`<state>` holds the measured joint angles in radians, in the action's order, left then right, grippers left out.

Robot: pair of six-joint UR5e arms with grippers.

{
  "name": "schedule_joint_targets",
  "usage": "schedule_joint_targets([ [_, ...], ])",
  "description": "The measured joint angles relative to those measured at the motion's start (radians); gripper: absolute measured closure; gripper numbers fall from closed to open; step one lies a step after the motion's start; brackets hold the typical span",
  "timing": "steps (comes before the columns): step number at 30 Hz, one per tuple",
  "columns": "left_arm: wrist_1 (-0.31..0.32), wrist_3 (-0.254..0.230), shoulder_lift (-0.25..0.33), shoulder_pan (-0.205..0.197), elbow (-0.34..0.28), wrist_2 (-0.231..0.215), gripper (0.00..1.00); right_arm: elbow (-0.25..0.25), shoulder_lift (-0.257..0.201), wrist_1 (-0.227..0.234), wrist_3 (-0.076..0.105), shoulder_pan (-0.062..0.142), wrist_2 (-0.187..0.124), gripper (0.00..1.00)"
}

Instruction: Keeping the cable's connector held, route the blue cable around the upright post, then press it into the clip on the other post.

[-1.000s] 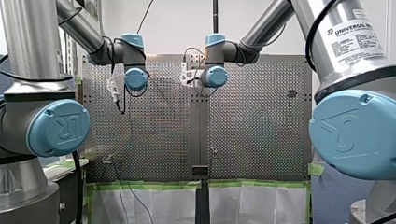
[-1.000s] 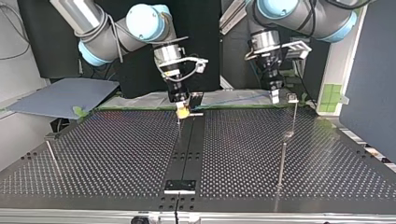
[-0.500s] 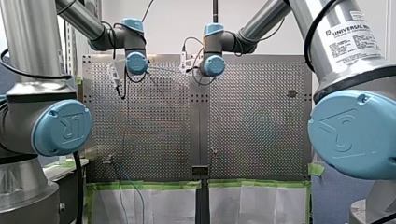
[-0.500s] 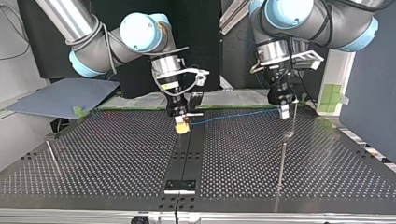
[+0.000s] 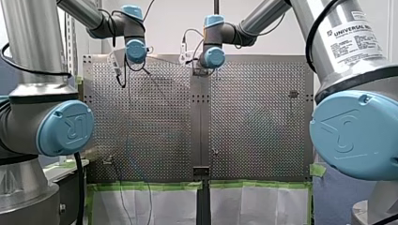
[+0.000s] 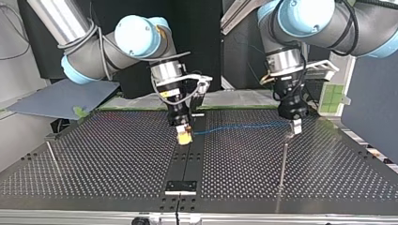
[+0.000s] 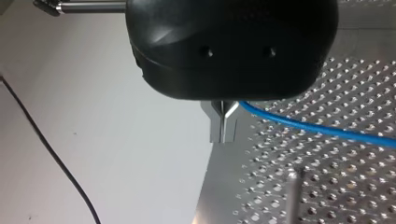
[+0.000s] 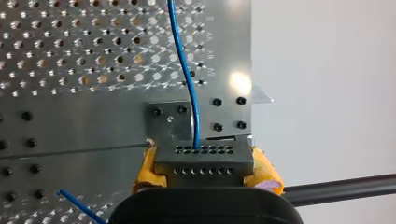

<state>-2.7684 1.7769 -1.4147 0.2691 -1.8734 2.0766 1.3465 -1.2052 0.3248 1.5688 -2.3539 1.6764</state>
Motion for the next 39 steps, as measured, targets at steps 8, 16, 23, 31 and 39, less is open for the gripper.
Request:
schedule_joint_targets([
  [8, -0.023, 0.008, -0.02, -0.033, 0.048, -0.027, 1.0, -0.043, 0.023, -0.012, 0.012, 0.0, -0.014, 1.0],
  [16, -0.051, 0.018, -0.06, -0.067, 0.12, -0.056, 1.0, -0.091, 0.048, -0.02, 0.013, -0.001, -0.023, 1.0],
  [23, -0.085, 0.026, -0.073, -0.117, 0.18, -0.094, 1.0, -0.118, 0.066, -0.034, 0.013, -0.004, -0.024, 1.0],
  [31, -0.107, 0.028, -0.08, -0.199, 0.202, -0.173, 1.0, -0.198, 0.108, -0.052, 0.014, -0.007, -0.024, 1.0],
  [39, -0.111, 0.027, -0.133, -0.273, 0.22, -0.247, 1.0, -0.227, 0.126, -0.052, 0.014, 0.0, -0.028, 1.0],
])
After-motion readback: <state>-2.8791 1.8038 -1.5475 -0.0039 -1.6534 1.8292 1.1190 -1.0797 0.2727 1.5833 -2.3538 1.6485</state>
